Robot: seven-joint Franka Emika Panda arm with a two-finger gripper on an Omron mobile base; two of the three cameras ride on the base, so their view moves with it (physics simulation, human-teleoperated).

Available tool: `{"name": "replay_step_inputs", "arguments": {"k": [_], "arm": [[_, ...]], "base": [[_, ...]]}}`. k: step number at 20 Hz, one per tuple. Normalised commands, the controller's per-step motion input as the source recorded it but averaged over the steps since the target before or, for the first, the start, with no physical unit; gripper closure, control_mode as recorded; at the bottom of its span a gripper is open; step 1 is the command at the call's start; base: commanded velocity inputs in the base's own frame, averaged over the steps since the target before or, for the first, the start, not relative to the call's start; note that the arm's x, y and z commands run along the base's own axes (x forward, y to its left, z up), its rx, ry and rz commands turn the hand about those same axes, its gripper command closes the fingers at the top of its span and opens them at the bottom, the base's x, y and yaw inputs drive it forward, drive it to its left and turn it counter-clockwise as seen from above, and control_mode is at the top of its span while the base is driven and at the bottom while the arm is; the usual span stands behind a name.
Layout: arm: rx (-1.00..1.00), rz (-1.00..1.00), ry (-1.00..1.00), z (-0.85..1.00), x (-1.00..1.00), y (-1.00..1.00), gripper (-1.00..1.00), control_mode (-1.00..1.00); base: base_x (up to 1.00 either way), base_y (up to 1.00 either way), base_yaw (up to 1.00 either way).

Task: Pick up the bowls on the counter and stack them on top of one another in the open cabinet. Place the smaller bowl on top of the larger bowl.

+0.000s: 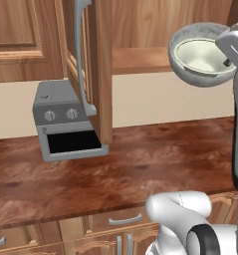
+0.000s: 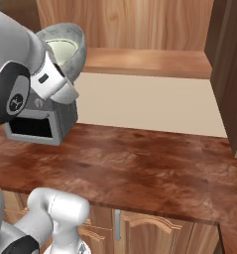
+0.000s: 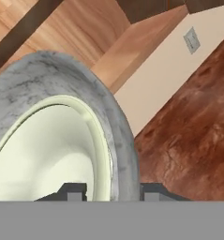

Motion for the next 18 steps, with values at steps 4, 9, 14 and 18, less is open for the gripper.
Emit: {"name": "replay_step_inputs", "arguments": {"k": [4, 9, 14, 18], "arm": [[0.0, -0.16, -0.01, 0.17, 0.16, 0.07, 1.0, -1.0], [0.03, 0.0, 0.0, 0.0, 0.0, -0.03, 1.0, -1.0], [0.15, 0.0, 0.0, 0.0, 0.0, -0.18, 1.0, -1.0], [0.09, 0.0, 0.0, 0.0, 0.0, -0.07, 1.0, -1.0]], "base": [[0.0, 0.0, 0.0], [0.0, 0.0, 0.0], [0.0, 0.0, 0.0], [0.0, 0.0, 0.0]]}}
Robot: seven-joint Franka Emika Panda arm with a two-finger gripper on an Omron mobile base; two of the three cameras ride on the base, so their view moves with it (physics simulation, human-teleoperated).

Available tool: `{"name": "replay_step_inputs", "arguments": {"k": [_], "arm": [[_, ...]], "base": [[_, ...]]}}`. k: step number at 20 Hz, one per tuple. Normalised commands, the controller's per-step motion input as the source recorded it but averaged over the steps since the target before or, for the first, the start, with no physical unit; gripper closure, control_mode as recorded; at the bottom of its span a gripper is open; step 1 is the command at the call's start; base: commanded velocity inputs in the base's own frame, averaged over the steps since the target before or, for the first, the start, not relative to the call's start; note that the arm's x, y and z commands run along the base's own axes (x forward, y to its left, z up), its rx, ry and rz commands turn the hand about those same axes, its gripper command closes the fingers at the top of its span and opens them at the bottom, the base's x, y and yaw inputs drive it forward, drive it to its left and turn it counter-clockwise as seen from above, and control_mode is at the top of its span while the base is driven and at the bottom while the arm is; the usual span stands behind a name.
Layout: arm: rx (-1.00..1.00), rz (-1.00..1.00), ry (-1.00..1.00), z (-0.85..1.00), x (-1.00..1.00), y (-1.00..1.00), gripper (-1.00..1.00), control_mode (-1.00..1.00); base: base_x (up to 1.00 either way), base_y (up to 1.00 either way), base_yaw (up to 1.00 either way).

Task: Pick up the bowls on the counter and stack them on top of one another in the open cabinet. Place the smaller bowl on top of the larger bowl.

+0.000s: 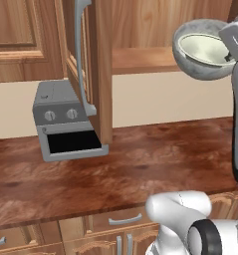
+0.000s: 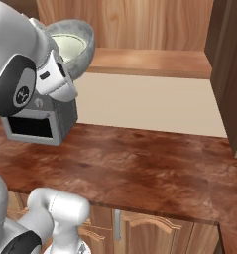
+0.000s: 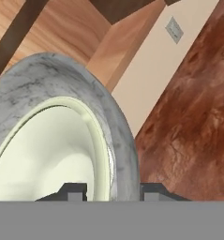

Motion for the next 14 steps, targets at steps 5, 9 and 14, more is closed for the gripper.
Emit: {"name": "replay_step_inputs", "arguments": {"k": [5, 9, 14], "arm": [[0.0, 0.0, 0.0, 0.0, 0.15, 0.02, 1.0, -1.0], [0.0, -0.01, 0.0, 0.0, 0.4, 0.05, 1.0, -1.0], [0.06, -0.01, 0.0, 0.0, 0.37, 0.02, 1.0, -1.0]], "base": [[0.0, 0.0, 0.0], [0.0, 0.0, 0.0], [0.0, 0.0, 0.0]]}}
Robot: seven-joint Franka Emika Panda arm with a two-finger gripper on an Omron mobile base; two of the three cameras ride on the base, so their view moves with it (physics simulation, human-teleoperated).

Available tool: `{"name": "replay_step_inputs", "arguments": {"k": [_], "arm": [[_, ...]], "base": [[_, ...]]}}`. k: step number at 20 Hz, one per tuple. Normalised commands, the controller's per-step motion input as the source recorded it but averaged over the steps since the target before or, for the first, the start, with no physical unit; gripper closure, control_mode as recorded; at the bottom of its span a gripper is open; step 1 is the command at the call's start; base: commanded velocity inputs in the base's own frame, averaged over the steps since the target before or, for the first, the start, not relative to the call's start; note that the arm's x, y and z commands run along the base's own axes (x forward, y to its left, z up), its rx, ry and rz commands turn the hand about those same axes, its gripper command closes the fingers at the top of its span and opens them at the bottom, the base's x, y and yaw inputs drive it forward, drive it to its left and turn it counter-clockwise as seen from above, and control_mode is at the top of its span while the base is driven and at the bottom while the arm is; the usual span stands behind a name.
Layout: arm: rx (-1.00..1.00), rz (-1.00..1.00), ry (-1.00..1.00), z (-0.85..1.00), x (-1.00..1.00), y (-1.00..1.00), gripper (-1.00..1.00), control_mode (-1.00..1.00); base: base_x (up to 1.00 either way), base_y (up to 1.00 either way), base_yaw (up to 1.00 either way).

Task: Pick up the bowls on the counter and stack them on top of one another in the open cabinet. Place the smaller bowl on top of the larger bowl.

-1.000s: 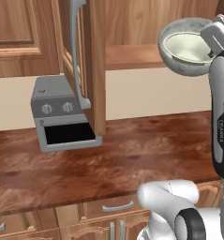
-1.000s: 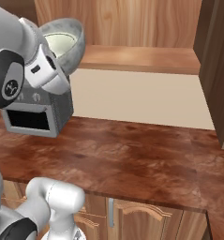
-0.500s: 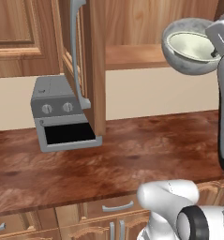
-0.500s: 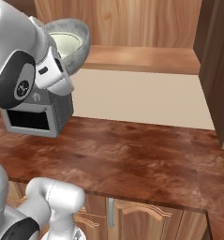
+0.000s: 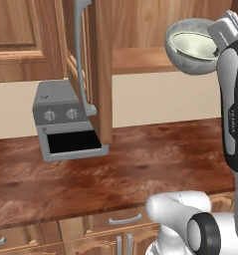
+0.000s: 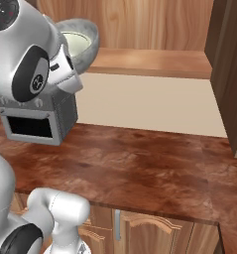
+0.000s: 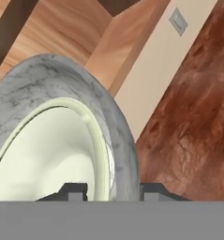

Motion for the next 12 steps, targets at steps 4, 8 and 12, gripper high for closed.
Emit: {"name": "replay_step_inputs", "arguments": {"k": [4, 8, 12], "arm": [[0.09, 0.0, 0.0, 0.0, 0.32, 0.0, 1.0, -1.0], [0.05, -0.01, 0.0, 0.0, 0.42, 0.02, 1.0, -1.0], [0.02, -0.02, 0.01, -0.01, 0.51, 0.07, 1.0, -1.0]], "base": [[0.0, 0.0, 0.0], [0.0, 0.0, 0.0], [0.0, 0.0, 0.0]]}}
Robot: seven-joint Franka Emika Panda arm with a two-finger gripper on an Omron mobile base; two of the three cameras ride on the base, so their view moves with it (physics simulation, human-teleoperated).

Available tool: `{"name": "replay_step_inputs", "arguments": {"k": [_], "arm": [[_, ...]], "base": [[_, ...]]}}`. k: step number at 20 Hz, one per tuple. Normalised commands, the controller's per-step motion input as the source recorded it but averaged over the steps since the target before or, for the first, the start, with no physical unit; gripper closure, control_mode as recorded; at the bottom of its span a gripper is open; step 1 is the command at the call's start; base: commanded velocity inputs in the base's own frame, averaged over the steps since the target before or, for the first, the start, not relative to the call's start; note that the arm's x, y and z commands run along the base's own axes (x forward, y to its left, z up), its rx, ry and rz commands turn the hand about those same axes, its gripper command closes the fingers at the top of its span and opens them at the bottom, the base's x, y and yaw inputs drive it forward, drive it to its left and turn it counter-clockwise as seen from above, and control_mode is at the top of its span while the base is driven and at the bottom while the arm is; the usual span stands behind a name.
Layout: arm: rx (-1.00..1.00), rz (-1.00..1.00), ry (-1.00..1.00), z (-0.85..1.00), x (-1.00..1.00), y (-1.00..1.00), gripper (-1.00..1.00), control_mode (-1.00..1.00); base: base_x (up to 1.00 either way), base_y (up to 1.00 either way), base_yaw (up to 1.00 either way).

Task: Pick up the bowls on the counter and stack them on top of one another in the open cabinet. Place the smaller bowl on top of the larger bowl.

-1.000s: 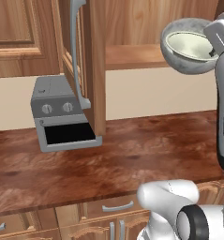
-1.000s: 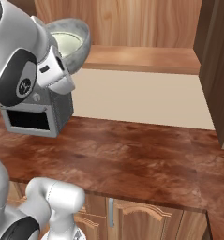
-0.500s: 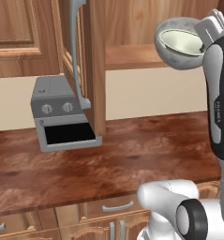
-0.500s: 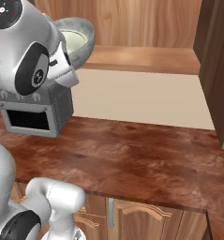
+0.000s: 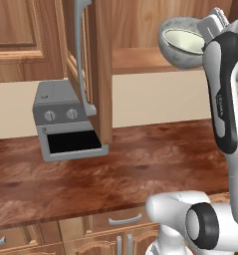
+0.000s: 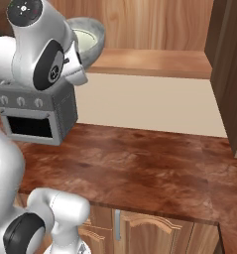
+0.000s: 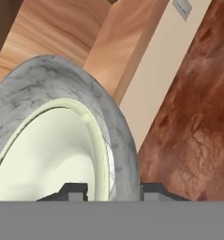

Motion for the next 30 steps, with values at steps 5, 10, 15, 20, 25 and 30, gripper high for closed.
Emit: {"name": "replay_step_inputs", "arguments": {"k": [5, 10, 15, 20, 25, 30], "arm": [[0.01, -0.02, 0.03, -0.09, 0.51, 0.06, 1.0, -1.0], [0.07, -0.02, 0.03, -0.11, 0.45, 0.01, 1.0, -1.0], [0.07, -0.02, 0.01, -0.07, 0.44, 0.02, 1.0, -1.0], [0.04, -0.03, 0.0, -0.09, 0.51, 0.07, 1.0, -1.0], [0.03, -0.03, 0.0, -0.1, 0.54, 0.09, 1.0, -1.0], [0.04, -0.03, 0.0, -0.1, 0.5, 0.09, 1.0, -1.0]], "base": [[0.0, 0.0, 0.0], [0.0, 0.0, 0.0], [0.0, 0.0, 0.0], [0.0, 0.0, 0.0], [0.0, 0.0, 0.0], [0.0, 0.0, 0.0]]}}
